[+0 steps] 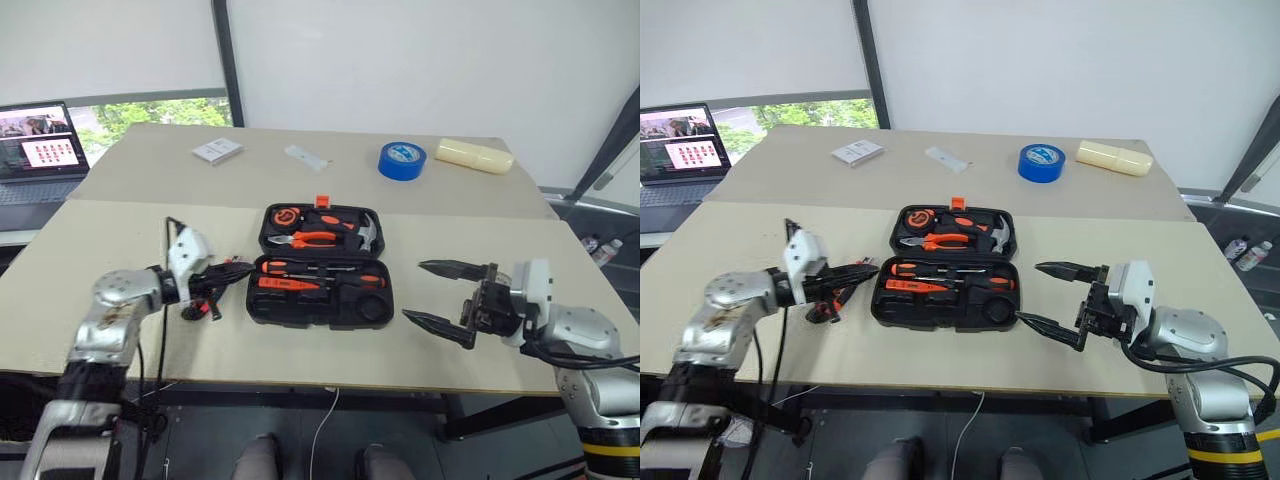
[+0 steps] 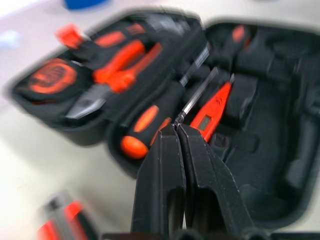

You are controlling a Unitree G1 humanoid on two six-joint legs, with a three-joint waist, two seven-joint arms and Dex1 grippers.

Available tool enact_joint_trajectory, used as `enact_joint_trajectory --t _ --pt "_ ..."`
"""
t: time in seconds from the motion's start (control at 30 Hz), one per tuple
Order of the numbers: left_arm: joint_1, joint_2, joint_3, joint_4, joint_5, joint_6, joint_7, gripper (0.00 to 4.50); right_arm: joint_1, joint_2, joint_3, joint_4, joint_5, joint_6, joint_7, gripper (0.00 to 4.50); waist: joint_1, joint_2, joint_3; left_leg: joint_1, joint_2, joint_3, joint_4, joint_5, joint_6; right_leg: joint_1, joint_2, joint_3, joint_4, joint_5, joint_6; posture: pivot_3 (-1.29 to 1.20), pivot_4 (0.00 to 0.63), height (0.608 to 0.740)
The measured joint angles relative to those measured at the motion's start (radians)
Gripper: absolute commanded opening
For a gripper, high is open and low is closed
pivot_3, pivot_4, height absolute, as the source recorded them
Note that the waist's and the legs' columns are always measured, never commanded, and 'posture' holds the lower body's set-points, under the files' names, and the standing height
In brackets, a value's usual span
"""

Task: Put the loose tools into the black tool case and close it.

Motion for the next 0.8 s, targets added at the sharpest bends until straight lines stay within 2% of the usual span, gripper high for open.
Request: enact_joint_trajectory --t 0.13,0.37,0.63,0.77,0.8 --pt "-0.096 -0.045 -0.079 0.106 0.055 -0.023 -0.046 0.01 -0.011 -0.002 0.004 -0.002 -0.004 0.001 -0.010 4.50 0.002 0.000 0.000 -0.003 0.000 -0.001 0.002 0.000 0.000 -0.001 0.001 0.000 0.000 0.000 0.000 0.00 0.150 0.740" --pt "-0.187 -0.074 -0.129 0.225 0.139 -0.068 -0.061 0.01 -0.002 -0.003 0.004 -0.014 -0.009 0.001 -0.033 4.50 0.001 0.000 0.000 -0.003 0.000 -0.002 0.002 0.000 0.001 -0.001 0.001 0.000 0.000 0.000 0.001 0.00 0.150 0.740" --pt "-0.147 -0.058 -0.136 0.180 0.145 -0.072 -0.083 0.01 0.023 -0.002 0.004 -0.023 -0.009 0.001 -0.054 4.50 0.001 0.000 0.000 0.000 0.000 -0.002 0.002 0.000 0.001 0.001 0.001 0.000 0.001 0.000 0.001 0.00 0.150 0.740" --pt "-0.104 -0.079 -0.078 0.185 0.114 -0.131 -0.049 0.01 0.026 -0.002 0.004 -0.023 -0.009 0.001 -0.062 4.50 0.001 0.001 0.000 0.000 0.000 -0.002 0.003 0.000 0.001 0.001 0.001 0.000 0.001 0.001 0.001 0.00 0.150 0.740" --pt "-0.085 -0.090 -0.051 0.185 0.089 -0.138 -0.039 0.26 0.026 -0.002 0.004 -0.023 -0.009 0.000 -0.063 4.50 0.000 0.001 0.000 0.000 0.000 -0.002 0.003 0.000 0.001 0.001 0.001 0.000 0.001 0.001 0.001 0.00 0.150 0.740"
